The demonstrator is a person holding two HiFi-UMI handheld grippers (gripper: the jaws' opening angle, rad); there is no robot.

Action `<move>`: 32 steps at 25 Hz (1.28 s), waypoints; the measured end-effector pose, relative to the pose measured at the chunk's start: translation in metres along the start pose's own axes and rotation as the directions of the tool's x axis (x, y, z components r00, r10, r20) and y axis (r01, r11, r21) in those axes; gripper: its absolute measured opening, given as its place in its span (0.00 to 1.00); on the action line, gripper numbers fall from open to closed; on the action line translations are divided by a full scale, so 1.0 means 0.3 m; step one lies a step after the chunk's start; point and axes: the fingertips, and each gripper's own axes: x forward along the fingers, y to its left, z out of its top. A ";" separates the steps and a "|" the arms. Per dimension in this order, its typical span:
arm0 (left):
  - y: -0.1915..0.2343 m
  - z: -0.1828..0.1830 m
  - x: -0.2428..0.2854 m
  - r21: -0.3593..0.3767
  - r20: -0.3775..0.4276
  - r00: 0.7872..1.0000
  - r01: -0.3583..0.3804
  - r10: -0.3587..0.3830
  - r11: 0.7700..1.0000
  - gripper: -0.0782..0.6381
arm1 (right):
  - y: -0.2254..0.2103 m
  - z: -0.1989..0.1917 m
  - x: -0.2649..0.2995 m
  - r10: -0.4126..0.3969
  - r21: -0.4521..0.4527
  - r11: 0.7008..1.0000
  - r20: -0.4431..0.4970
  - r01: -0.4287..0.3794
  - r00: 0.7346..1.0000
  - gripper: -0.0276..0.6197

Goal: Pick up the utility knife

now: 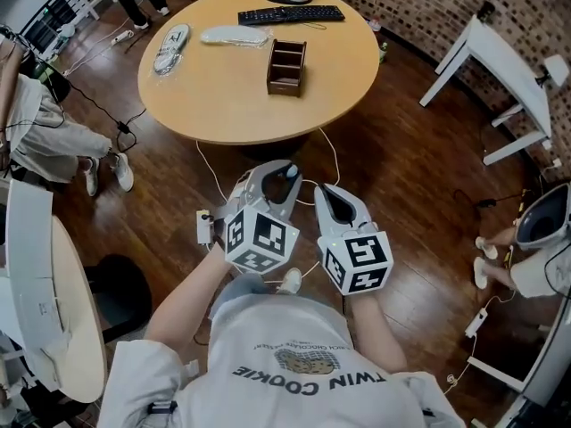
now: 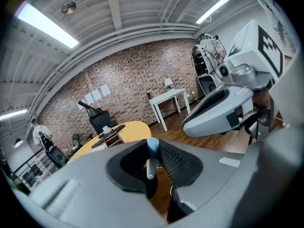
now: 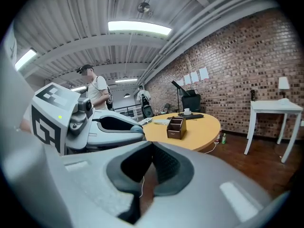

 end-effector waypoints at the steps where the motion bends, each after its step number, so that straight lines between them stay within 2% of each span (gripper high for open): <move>1: -0.005 -0.007 -0.021 -0.021 0.001 1.000 -0.003 0.003 1.000 0.21 | 0.015 -0.004 -0.006 0.002 0.002 1.000 0.000 -0.002 1.000 0.04; 8: -0.020 -0.065 -0.188 -0.127 0.016 1.000 -0.018 0.020 0.992 0.21 | 0.149 -0.037 -0.039 -0.001 0.001 1.000 0.002 0.001 1.000 0.04; 17: -0.078 -0.149 -0.456 -0.266 0.072 0.997 0.021 -0.002 0.964 0.21 | 0.392 -0.111 -0.141 -0.018 0.030 0.999 0.006 0.018 1.000 0.04; 22: -0.129 -0.183 -0.600 -0.309 0.108 0.994 0.054 -0.021 0.950 0.21 | 0.521 -0.149 -0.210 -0.041 0.017 0.999 0.015 0.041 0.999 0.04; 32: -0.216 -0.237 -0.802 -0.332 0.134 0.991 0.072 -0.029 0.941 0.21 | 0.697 -0.207 -0.326 -0.060 -0.007 0.998 0.031 0.061 0.998 0.04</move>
